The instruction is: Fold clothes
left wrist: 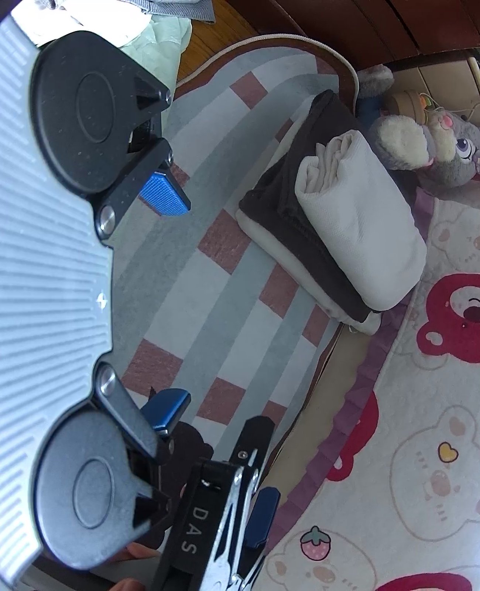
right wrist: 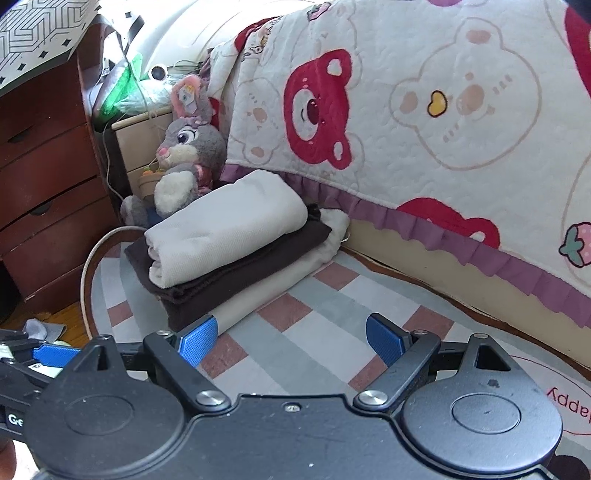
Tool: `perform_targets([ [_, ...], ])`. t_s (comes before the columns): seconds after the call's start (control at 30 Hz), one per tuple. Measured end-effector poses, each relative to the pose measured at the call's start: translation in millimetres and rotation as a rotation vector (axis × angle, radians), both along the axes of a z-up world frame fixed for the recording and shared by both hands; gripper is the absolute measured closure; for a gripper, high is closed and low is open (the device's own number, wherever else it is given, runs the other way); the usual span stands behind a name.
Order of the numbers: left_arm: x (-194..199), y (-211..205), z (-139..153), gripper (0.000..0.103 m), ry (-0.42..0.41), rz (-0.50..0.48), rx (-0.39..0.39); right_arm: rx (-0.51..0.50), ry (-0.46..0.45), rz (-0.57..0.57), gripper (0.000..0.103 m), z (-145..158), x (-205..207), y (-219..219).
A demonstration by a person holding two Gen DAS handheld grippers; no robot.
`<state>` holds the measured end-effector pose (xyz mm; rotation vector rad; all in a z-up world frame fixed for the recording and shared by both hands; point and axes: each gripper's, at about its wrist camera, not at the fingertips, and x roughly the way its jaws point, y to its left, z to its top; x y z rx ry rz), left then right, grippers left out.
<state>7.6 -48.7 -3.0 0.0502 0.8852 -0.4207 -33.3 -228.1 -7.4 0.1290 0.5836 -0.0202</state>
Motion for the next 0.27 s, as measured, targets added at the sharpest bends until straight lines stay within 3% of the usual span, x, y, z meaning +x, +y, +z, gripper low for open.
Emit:
perform_targets([
  [0.27, 0.2, -2.2, -2.1, 0.001, 0.016, -0.004, 0.006, 0.005, 0.015, -0.001, 0.013, -4.1, 0.4, 0.0],
])
